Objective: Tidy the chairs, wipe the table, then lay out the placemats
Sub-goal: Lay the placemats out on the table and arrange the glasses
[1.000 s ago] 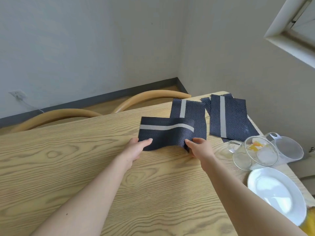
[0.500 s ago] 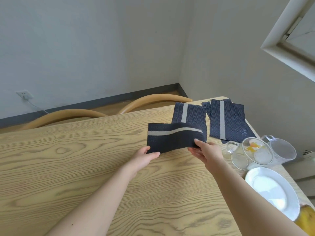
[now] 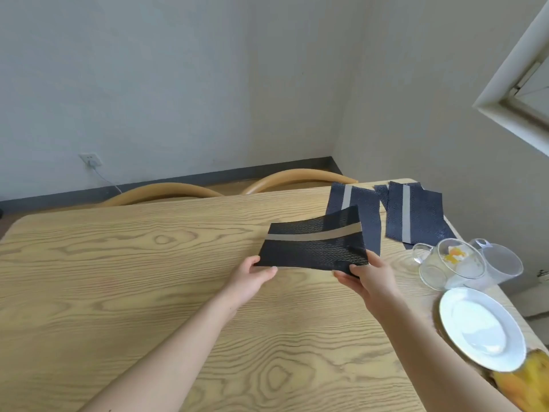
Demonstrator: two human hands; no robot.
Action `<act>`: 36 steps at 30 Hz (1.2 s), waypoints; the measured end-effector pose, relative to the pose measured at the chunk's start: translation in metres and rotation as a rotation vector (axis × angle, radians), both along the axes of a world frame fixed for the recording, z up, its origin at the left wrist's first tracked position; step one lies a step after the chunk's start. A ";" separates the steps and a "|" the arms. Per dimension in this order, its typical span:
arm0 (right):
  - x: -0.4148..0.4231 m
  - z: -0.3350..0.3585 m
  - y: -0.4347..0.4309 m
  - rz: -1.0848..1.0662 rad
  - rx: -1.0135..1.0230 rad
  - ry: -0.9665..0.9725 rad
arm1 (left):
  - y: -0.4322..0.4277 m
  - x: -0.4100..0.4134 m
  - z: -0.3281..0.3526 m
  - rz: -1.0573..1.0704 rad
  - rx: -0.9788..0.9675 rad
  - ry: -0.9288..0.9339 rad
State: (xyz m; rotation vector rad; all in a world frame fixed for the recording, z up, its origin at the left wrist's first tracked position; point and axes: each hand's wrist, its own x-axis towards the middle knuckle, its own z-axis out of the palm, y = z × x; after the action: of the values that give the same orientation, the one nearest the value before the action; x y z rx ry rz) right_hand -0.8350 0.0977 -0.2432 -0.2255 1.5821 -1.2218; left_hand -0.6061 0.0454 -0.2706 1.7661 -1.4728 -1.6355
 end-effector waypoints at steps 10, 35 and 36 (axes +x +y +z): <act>0.135 0.033 0.053 0.191 -0.071 -0.008 | 0.027 0.129 0.031 0.097 -0.285 -0.103; 0.364 -0.037 0.122 1.104 0.166 0.998 | 0.171 0.379 -0.032 0.102 -0.335 -0.507; 0.367 -0.038 0.124 1.131 0.185 1.028 | 0.174 0.384 -0.034 0.096 -0.325 -0.514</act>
State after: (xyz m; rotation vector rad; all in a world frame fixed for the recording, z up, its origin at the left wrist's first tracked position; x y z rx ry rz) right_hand -0.4683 0.2217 -0.2815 -1.5597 1.8694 0.0131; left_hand -0.2218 0.2194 -0.3045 2.1082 -1.7080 -0.8606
